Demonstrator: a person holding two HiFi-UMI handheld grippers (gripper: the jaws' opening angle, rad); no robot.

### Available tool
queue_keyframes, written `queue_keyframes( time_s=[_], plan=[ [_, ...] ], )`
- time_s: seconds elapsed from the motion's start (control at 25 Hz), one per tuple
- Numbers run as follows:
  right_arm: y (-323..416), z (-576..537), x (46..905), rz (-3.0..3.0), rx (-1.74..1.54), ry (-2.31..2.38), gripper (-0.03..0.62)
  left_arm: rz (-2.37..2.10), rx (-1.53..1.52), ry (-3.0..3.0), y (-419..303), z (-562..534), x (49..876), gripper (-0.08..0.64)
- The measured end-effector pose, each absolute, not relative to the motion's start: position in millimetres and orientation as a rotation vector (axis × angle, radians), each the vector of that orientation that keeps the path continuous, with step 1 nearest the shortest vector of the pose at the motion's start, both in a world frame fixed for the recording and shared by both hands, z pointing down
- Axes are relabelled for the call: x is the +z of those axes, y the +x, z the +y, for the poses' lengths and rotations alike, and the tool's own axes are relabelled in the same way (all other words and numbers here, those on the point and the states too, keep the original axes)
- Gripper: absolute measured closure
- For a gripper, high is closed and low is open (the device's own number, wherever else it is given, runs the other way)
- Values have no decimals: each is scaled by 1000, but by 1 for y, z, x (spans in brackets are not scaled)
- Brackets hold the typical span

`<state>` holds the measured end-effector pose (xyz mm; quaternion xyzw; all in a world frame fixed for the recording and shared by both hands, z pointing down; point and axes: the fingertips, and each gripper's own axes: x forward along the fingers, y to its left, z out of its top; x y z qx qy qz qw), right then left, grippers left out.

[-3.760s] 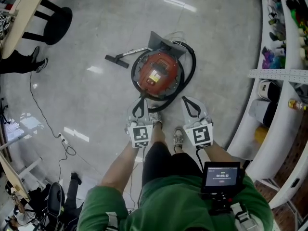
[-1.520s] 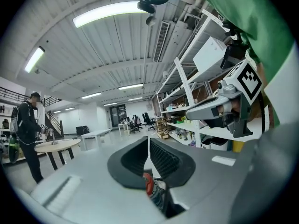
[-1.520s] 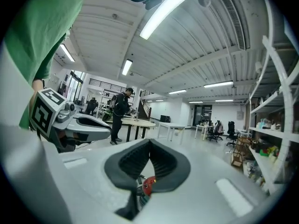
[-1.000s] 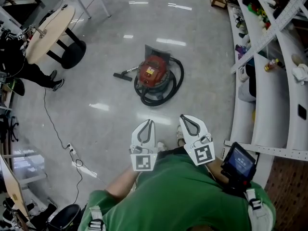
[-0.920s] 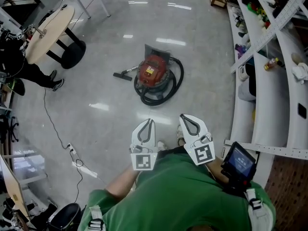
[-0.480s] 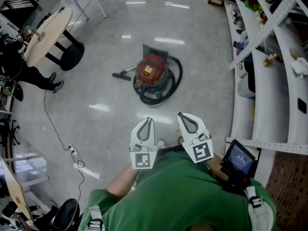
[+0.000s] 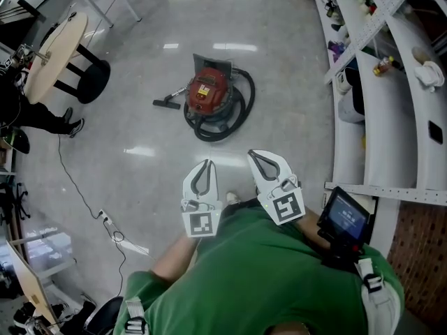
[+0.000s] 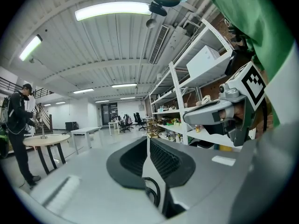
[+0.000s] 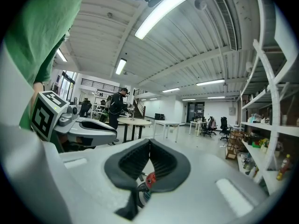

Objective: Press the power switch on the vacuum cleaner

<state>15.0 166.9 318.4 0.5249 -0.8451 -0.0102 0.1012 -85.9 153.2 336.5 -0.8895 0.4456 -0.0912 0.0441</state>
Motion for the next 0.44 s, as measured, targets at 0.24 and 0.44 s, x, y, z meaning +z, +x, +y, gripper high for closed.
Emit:
queue_keyframes(
  time_s=[0.24,0.44],
  plan=[
    [17,166,315,-2502,-32,1559,589,1355,-262,-2723,-82,153,331,552],
    [20,164,313,-2506,-21,1577,589,1359,-286,-2726,-81,152,332,552]
  ],
)
